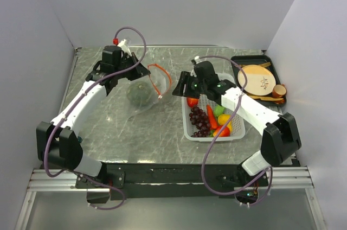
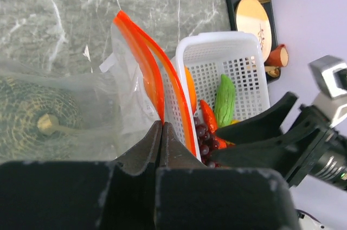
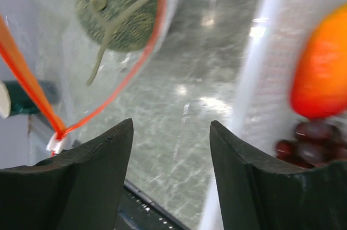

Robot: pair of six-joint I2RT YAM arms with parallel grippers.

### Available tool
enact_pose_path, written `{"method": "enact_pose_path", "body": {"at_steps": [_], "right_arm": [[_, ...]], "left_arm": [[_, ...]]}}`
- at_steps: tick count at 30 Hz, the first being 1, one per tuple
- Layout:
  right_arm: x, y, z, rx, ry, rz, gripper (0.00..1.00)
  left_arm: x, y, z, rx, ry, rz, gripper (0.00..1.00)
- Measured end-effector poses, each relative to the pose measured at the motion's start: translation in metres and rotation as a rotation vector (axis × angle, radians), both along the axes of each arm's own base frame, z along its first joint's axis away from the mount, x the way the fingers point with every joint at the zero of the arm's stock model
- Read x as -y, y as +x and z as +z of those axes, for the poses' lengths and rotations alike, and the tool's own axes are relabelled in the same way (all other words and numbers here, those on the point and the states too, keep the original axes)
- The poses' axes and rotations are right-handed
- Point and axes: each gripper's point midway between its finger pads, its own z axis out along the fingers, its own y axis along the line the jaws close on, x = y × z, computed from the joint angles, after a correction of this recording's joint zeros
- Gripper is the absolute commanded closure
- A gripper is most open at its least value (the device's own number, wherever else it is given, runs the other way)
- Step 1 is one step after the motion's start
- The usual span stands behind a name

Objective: Place the food in the zip-top bag and seal the zipper
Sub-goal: Pick up the fake fruit from the bin.

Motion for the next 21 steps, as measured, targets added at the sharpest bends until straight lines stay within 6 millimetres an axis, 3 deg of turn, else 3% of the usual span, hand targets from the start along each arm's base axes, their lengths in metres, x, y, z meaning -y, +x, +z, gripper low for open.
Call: {"method": "enact_pose_path", "body": {"at_steps": [4,10,21], "right_arm": [[0.037,0.005,-0.005,-0.002,-0.033,-0.086,0.33],[0.102,0.010,-0.036,-0.071,-0.131,-0.194,0.34],[0.104,-0.036,-0.076,-0.197,-0.211,0.045,0.32]], "left_arm": [[0.006,0.000,-0.009,-0.021,0.004,-0.021,0.99],[0.011,-0.003,-0.011,-0.026,0.005,-0.040,0.99],[0.021,-0.008,-0.013,-0.015,0.021,-0.079,0.99]]}}
